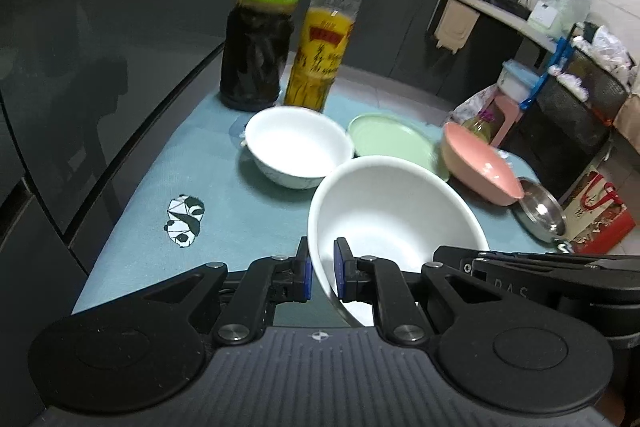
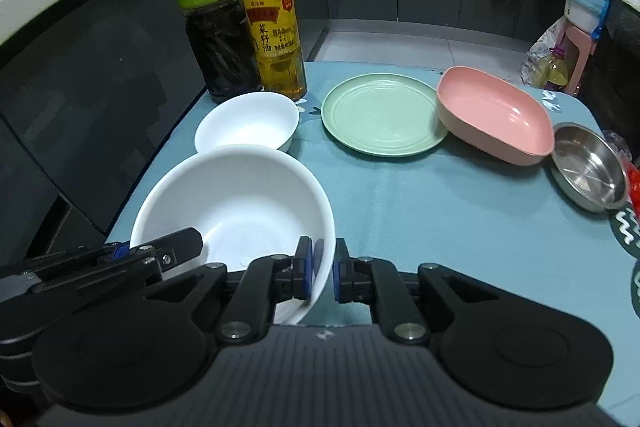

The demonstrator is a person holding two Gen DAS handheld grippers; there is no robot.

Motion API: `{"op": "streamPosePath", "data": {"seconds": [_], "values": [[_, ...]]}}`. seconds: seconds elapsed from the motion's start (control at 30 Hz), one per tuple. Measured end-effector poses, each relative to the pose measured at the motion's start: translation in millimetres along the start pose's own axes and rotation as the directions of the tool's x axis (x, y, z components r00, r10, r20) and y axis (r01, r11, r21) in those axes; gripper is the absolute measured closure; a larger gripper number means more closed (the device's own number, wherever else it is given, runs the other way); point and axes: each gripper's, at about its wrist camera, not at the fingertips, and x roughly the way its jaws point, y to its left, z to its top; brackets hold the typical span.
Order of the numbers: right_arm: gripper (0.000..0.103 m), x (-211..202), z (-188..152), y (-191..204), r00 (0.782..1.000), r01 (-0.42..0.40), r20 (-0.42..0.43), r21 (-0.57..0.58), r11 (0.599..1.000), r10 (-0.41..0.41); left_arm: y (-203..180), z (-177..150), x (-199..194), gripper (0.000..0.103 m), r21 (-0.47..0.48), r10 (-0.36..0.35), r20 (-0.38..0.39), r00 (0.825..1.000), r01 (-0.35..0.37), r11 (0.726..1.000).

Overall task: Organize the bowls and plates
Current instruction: 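Carry the large white bowl and lower it into the black bowl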

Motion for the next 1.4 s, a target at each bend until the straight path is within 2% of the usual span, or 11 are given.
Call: {"op": "streamPosePath", "data": {"seconds": [0.3, 0.6, 0.93, 1.4], "values": [[0.095, -50, -26, -6, 0.997, -0.008, 0.076, 0.015, 1.000, 0.006, -27, -19, -51, 0.093, 0.050, -0.018, 0.068, 0.998, 0.015, 0.999], [0.093, -84, -64, -24, 0.995, -0.004, 0.100, 0.072, 0.997, -0.003, -54, -50, -86, 0.092, 0.124, -0.050, 0.070, 0.996, 0.041, 0.991], [0.093, -102, -95, -38, 0.994, -0.011, 0.111, 0.128, 0.992, -0.003, -72, -81, -101, 0.092, 0.192, -0.057, 0.028, 0.998, 0.051, 0.980], [0.093, -98, -123, -45, 0.998, -0.006, 0.068, 0.153, 0.988, -0.004, -70, -105, -94, 0.090, 0.202, -0.057, -0.058, 0.997, 0.068, 0.977]]}}
